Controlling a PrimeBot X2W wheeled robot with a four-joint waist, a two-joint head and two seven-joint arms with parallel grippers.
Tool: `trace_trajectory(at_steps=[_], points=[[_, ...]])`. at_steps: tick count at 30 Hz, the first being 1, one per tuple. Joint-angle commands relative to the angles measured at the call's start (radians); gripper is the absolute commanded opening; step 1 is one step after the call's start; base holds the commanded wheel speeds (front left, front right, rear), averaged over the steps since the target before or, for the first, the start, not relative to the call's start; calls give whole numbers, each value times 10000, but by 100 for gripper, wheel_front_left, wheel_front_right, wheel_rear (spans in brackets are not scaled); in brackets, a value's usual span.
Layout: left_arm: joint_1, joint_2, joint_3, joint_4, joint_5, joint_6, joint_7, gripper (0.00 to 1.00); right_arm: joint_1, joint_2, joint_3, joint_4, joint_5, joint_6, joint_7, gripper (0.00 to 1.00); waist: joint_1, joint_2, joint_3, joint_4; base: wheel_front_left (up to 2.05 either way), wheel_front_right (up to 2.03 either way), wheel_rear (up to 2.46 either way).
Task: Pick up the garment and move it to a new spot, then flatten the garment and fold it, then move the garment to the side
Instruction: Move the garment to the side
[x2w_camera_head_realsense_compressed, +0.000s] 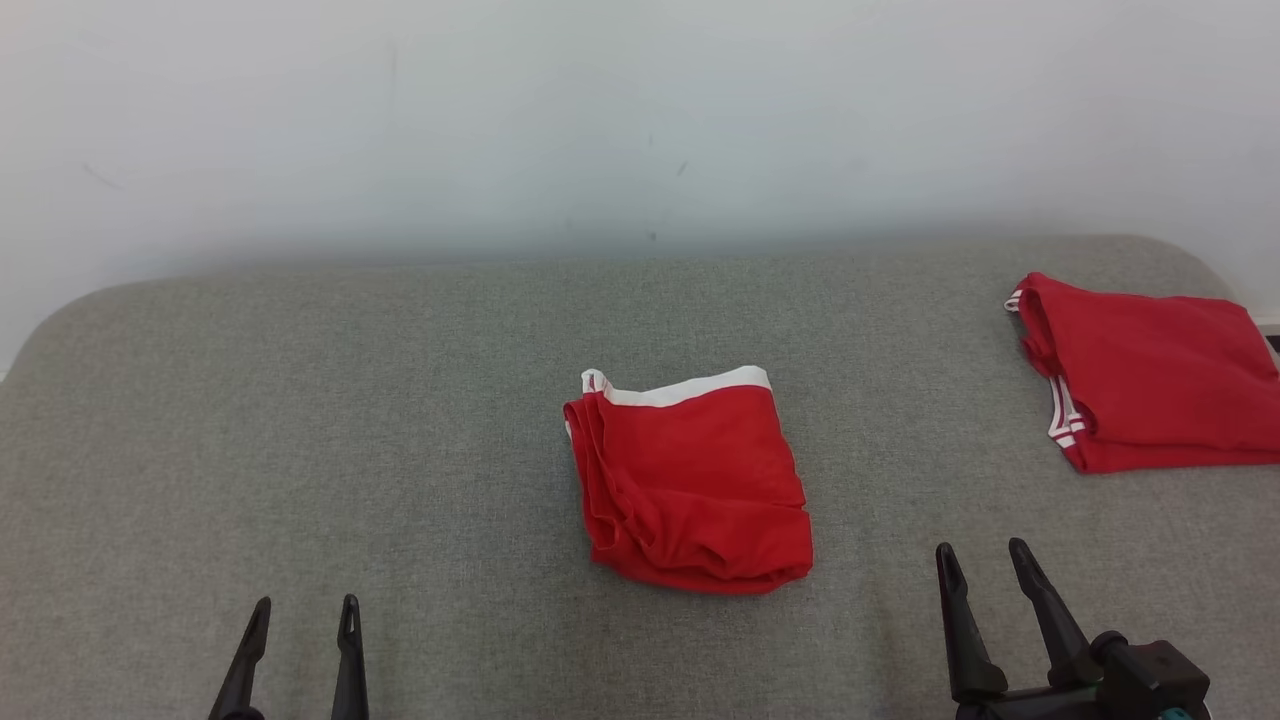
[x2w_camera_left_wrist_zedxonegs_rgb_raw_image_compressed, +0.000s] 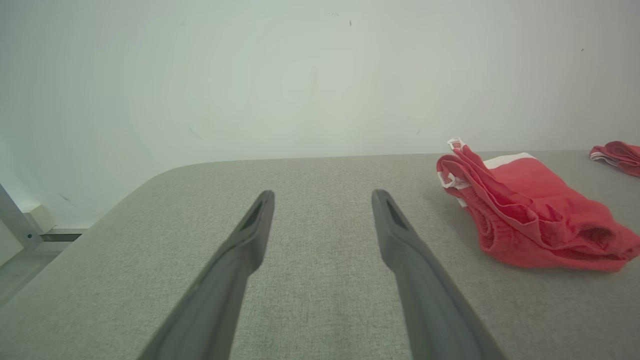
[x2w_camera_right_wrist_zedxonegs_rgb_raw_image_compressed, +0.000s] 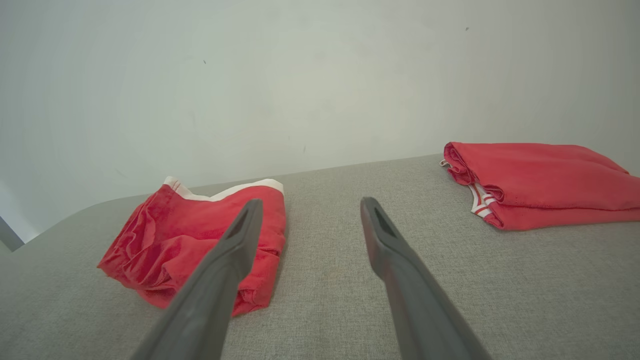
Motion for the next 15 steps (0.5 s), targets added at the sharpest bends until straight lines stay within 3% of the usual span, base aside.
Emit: trace_trajectory(at_steps=[1,9,15], points=[[104,28,-2,-26,53,1,-31,100,115,-18,24,18,-65,-30,-41,100,0,0,2,5,0,0,0],[132,23,24,-16,39,17,-31,100,-261,-188,222,203,-92,-30,-41,100,0,0,19,58,0,0,0],[-38,8,-44,85,-82,61,-31,100,-1320,-726,880,1147,-136,-30,-32,100,0,0,31,298,0,0,0]])
